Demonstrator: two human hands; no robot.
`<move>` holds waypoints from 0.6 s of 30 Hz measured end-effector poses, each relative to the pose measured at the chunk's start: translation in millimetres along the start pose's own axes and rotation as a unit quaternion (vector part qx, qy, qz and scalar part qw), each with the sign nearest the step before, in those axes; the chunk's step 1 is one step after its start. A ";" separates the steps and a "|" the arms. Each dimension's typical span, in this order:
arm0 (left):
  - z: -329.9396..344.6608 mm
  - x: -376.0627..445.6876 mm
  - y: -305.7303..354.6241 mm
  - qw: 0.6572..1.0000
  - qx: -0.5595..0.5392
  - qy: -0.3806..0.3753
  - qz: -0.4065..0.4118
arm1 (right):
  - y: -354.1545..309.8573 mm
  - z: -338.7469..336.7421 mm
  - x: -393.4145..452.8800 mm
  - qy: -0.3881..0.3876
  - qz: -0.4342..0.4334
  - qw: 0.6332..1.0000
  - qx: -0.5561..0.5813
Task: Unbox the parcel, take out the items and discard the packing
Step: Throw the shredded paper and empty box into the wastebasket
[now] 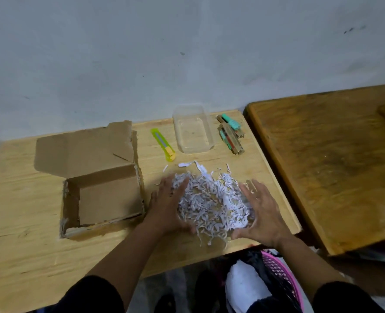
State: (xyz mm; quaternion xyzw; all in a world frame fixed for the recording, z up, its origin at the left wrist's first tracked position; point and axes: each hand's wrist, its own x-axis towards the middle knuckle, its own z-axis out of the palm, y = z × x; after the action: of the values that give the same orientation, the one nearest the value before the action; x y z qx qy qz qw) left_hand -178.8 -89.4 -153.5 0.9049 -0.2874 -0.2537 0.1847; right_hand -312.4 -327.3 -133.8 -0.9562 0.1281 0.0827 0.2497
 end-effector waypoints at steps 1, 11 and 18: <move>0.5 2.7 2.2 1.000 0.011 -0.008 0.012 | 1.1 4.4 0.1 -0.007 0.001 1.000 -0.006; 14.5 34.3 11.0 0.970 -0.080 0.035 0.227 | -26.3 30.1 39.0 0.031 -0.071 0.995 0.054; 17.2 41.0 22.6 0.958 -0.147 0.129 0.212 | -27.5 34.7 47.7 0.112 -0.056 0.986 0.109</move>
State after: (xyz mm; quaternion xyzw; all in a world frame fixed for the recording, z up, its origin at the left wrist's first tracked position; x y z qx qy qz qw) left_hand -169.2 -135.1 -170.9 0.8112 -0.4060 -0.1295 0.4003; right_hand -262.4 -296.5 -161.7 -0.9322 0.1101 -0.0531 0.3407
